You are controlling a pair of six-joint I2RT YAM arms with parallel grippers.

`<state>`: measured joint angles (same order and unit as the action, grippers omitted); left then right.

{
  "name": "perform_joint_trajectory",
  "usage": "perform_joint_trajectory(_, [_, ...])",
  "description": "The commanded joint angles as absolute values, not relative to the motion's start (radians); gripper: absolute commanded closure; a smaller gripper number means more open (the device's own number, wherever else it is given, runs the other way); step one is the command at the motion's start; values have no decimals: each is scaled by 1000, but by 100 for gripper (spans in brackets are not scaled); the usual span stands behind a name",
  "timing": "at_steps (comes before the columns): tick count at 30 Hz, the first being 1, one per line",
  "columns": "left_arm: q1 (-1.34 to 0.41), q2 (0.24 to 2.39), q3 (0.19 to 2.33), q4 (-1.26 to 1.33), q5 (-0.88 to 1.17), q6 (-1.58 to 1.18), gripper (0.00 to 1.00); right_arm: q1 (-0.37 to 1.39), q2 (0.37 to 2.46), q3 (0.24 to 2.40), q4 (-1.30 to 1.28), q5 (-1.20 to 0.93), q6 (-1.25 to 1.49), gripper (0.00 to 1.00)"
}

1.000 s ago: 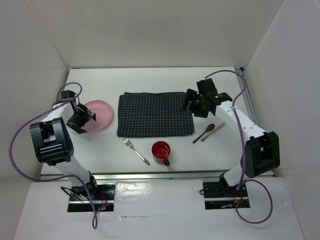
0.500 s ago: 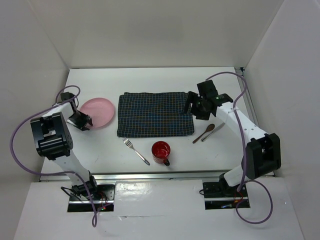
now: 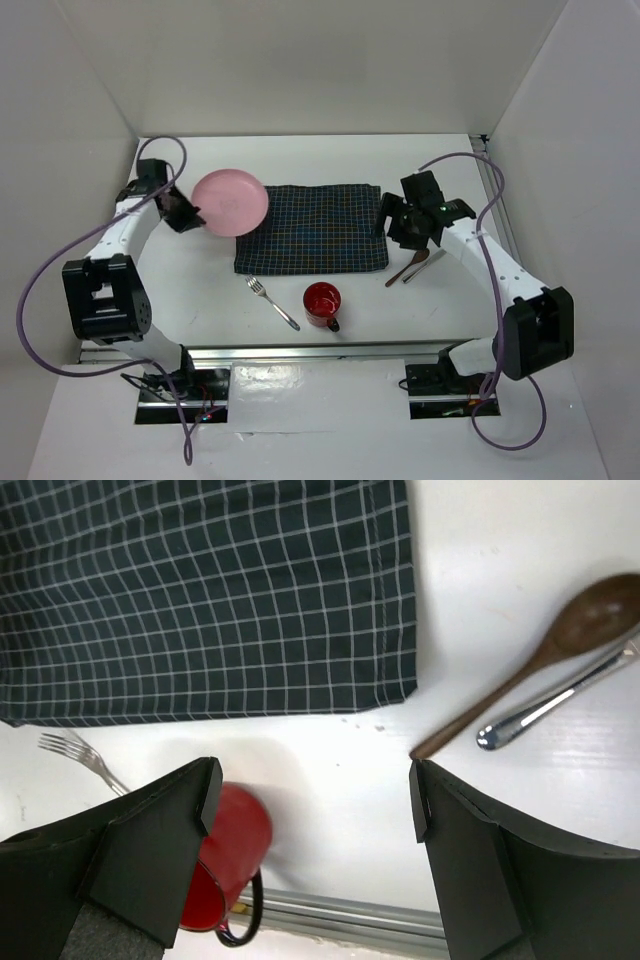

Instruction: Set the dinner table for one person

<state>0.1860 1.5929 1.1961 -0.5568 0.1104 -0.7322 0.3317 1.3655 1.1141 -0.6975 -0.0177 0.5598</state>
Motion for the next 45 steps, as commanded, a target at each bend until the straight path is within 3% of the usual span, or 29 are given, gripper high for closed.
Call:
perform_joint_trajectory(1, [60,1546,1279,-558,183,-663,100,341,1322,1100,-741,14,561,12])
perform_joint_trajectory(5, [-133,1603,1351,-558,166,-663,100,341,1301,1091,-750,14,571,12])
perform_joint_trajectory(12, [-274,1825,1528,-571,181,-698,100,341,1269,1121,-784,14,591,12])
perform_joint_trajectory(22, [-296,2037,1549,-508,178,-732,100,341,1239,1131,-828,57,591,12])
perform_joint_trajectory(28, [-319,2051,1533,-502,135,-741,100,341,1239,1120,-819,48,591,12])
perform_joint_trajectory(33, [-328,2066,1597,-577,97,-700,50,341,1262,1169,-798,-138,500,12])
perform_joint_trajectory(35, [-339,2066,1608,-639,36,-686,41,351,1276,1190,-786,-208,454,12])
perform_joint_trajectory(37, [-339,2022,1617,-672,2,-673,17,405,1287,1190,-758,-218,433,12])
perform_joint_trajectory(40, [-339,1932,1599,-707,-50,-655,12,526,1333,1172,-739,-204,423,11])
perform_joint_trajectory(45, [-330,1758,1617,-758,-57,-599,15,669,1396,1148,-729,-170,385,12])
